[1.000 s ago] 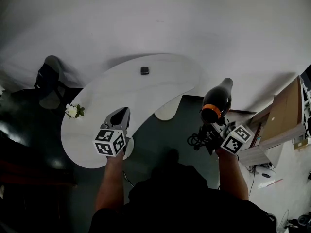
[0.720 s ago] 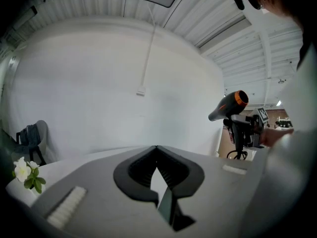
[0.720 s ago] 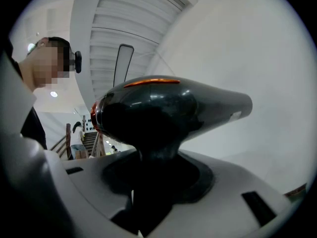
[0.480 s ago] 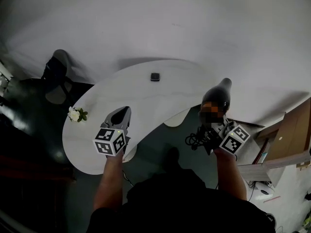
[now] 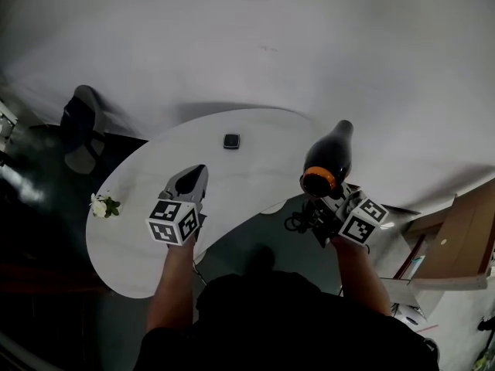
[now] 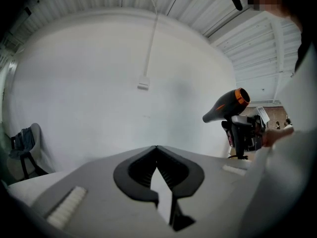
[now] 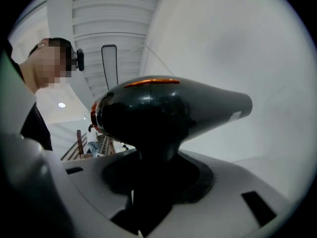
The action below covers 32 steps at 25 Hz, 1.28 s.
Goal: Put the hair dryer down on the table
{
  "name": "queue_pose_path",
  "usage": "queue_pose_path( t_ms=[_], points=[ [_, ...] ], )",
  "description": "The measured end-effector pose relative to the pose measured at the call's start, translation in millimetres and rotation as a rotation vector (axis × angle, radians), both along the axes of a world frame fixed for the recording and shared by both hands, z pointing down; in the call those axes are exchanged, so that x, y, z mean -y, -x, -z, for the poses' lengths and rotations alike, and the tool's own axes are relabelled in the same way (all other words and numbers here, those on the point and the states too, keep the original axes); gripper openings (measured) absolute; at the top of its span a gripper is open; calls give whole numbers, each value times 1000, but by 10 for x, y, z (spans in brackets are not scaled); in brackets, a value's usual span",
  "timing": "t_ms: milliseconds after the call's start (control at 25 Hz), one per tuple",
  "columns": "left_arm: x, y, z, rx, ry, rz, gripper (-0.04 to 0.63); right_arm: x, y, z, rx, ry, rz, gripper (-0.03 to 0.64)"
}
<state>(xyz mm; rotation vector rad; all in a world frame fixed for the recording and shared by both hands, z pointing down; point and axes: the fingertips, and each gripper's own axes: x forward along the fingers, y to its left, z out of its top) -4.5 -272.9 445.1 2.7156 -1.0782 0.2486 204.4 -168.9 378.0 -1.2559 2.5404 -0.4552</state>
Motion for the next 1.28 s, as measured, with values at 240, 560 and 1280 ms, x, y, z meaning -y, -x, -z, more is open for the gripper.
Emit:
queue_pose_path(
  t_ms=[240,560,1280],
  points=[
    [178,-342,70,6,-15,-10,9,274,-199,-46,-27,7,30,169],
    [531,-315,86,13,-21,-1,9,738,-234,-107,-25,26,32,169],
    [1208,65,-389,-41,66,-20,9,1958,429,-791,-196,185,88,169]
  ],
)
